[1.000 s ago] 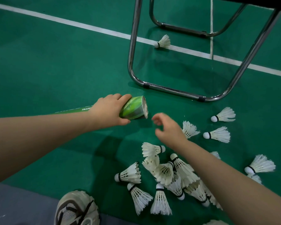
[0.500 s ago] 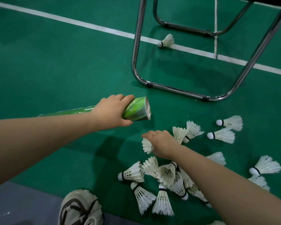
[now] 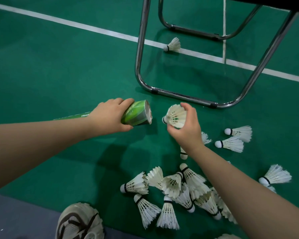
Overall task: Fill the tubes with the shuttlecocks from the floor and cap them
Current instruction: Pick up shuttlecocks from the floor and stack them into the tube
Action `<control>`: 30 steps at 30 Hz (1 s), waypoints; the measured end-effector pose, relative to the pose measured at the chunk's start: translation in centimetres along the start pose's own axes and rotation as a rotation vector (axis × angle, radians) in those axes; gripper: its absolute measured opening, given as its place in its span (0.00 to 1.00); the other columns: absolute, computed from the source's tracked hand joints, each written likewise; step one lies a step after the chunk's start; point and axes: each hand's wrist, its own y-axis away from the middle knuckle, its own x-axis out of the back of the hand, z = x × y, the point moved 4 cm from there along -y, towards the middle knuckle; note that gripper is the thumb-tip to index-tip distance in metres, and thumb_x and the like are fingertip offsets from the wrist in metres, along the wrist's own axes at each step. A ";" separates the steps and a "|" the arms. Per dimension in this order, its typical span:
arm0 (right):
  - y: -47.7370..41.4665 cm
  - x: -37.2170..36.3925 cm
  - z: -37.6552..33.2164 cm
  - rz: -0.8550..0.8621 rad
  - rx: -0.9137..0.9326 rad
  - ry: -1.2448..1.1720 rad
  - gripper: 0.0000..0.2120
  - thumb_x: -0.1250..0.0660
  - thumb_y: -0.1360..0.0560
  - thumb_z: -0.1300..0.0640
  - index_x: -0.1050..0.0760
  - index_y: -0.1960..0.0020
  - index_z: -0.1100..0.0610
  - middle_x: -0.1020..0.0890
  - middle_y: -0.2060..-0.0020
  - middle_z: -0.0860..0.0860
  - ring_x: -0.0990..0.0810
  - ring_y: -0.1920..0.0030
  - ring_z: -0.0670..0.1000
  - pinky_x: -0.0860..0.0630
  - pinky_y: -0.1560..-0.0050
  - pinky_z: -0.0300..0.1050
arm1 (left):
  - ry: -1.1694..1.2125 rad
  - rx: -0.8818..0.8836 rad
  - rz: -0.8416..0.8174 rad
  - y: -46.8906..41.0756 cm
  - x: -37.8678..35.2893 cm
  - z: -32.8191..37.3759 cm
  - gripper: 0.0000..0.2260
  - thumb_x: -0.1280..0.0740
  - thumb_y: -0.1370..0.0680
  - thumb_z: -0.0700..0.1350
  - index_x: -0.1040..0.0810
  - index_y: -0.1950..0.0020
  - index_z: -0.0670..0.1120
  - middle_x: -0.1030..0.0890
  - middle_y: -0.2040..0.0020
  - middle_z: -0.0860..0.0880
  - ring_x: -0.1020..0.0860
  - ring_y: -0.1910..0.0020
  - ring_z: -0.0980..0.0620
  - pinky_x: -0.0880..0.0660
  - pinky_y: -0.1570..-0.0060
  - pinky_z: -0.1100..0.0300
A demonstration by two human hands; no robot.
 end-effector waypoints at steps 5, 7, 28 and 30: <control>-0.9 -0.4 -2.3 -0.011 -0.193 -0.449 0.26 0.30 0.32 0.53 0.35 0.37 0.51 0.25 0.51 0.44 0.24 0.54 0.45 0.26 0.50 0.38 | -0.002 -0.012 0.012 -0.4 0.1 0.8 0.35 0.31 0.32 0.59 0.40 0.30 0.52 0.26 0.41 0.46 0.28 0.44 0.44 0.28 0.46 0.48; -0.9 -1.4 -2.7 -0.089 -0.238 -0.436 0.23 0.31 0.28 0.53 0.34 0.36 0.52 0.25 0.49 0.45 0.24 0.50 0.46 0.26 0.44 0.44 | 0.005 -0.023 0.013 -0.7 0.1 1.5 0.36 0.30 0.32 0.59 0.40 0.29 0.52 0.26 0.42 0.46 0.28 0.43 0.44 0.28 0.46 0.49; -1.2 -2.5 -5.3 -0.438 -0.205 -0.365 0.23 0.35 0.43 0.47 0.22 0.55 0.63 0.22 0.59 0.66 0.27 0.59 0.55 0.28 0.46 0.61 | 0.032 -0.042 0.078 -1.6 0.8 3.5 0.35 0.31 0.33 0.59 0.39 0.30 0.51 0.25 0.45 0.44 0.27 0.45 0.42 0.28 0.47 0.48; -1.3 -2.8 -5.2 -0.526 -0.250 -0.356 0.18 0.35 0.43 0.53 0.22 0.58 0.63 0.23 0.63 0.56 0.27 0.58 0.52 0.28 0.50 0.52 | 0.024 -0.058 0.072 -1.4 0.6 3.7 0.35 0.31 0.33 0.59 0.38 0.30 0.51 0.25 0.46 0.45 0.27 0.46 0.42 0.27 0.48 0.48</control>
